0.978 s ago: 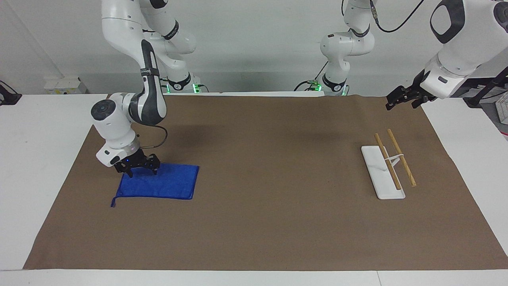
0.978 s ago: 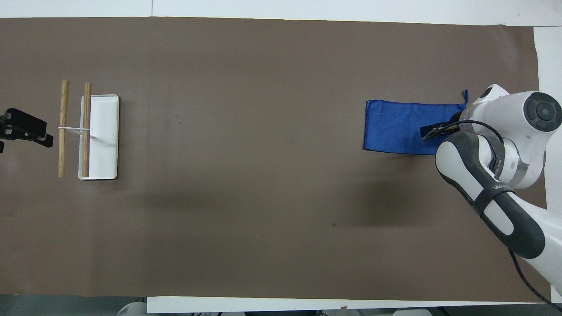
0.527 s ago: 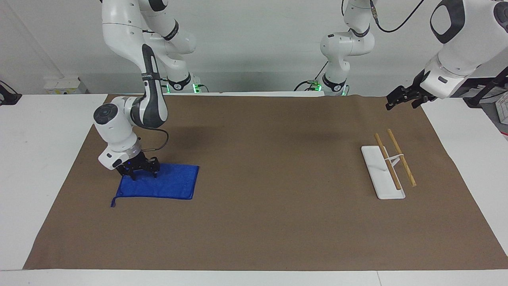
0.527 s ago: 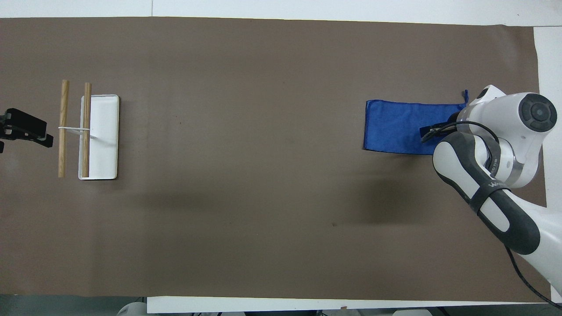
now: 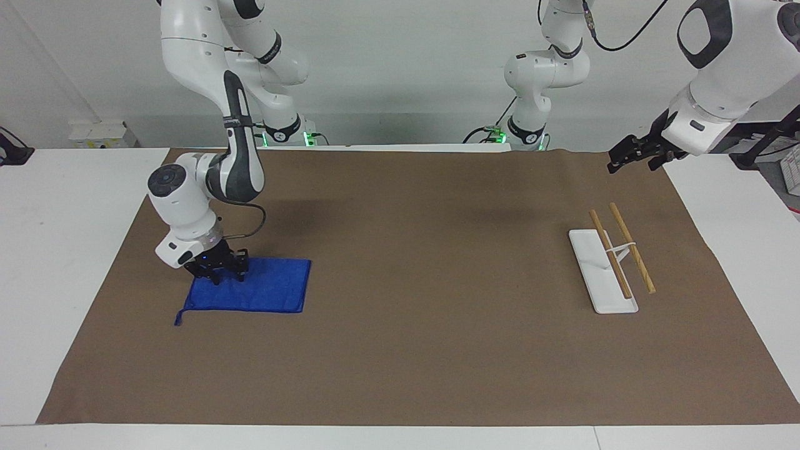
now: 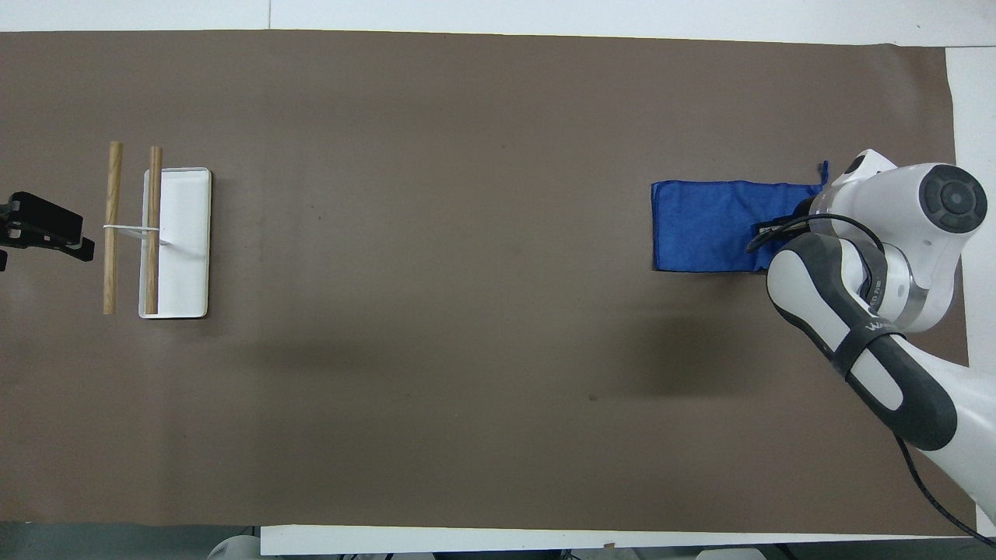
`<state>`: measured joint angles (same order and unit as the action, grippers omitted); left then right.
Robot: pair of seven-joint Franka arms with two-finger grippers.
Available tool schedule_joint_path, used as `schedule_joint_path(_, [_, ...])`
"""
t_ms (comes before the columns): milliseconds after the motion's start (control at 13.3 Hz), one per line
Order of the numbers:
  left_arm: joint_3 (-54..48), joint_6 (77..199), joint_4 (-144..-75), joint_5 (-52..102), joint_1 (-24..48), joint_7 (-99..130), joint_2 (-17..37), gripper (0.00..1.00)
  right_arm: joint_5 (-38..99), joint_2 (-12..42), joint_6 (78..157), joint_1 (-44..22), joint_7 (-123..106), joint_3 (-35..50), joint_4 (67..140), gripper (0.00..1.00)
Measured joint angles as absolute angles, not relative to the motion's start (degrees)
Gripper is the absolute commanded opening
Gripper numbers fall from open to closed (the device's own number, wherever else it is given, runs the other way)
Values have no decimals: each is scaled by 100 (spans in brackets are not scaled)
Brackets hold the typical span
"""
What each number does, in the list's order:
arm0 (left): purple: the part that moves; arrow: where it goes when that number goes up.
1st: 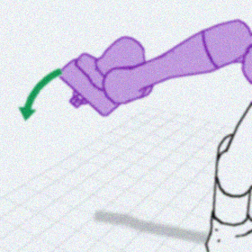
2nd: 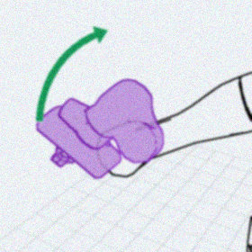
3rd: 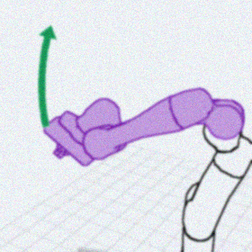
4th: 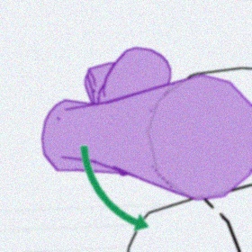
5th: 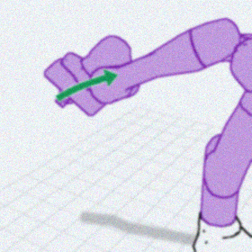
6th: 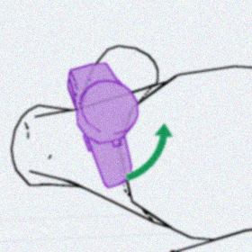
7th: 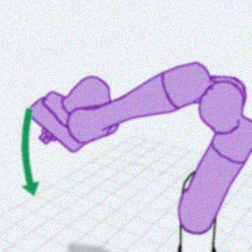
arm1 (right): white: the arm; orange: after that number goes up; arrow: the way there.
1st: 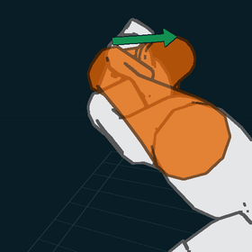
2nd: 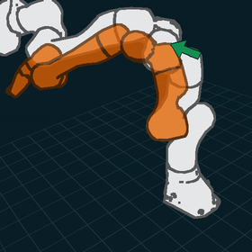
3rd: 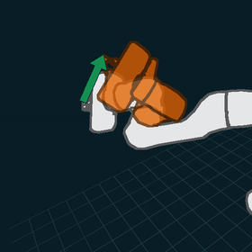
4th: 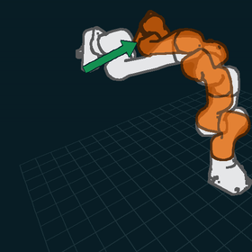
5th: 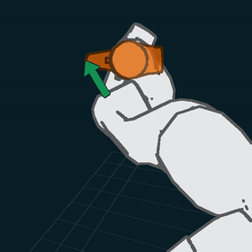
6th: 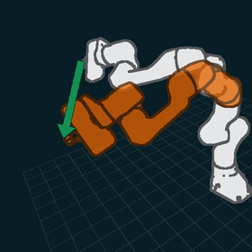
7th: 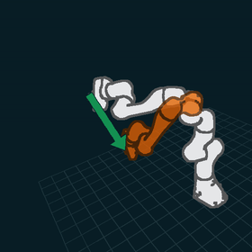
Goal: Right arm passes towel to left arm to hang
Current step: 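Carry the towel toward the left gripper while the left gripper opens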
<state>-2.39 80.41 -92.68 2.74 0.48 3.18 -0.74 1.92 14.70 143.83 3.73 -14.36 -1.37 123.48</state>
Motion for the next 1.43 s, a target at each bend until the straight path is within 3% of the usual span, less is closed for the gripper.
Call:
schedule_joint_path(301, [-239,8041,-9268,274,48,318,-74,100,199,1465,14241,373,-1383,-130,12290,0])
schedule_joint_path(527, [-239,8035,-9269,274,48,318,-74,100,211,1369,13081,370,-538,80,11726,0])
schedule_joint_path(903, [-262,7884,-9292,274,55,318,-75,100,220,863,11602,313,2215,1189,10914,0])
schedule_joint_path(1204, [-241,7988,-9487,417,54,1335,-142,100,352,862,11391,263,4861,2304,10430,0])
schedule_joint_path(1430, [-267,8958,-10351,1233,62,3601,-459,100,1332,999,11625,135,6324,2698,10109,0])
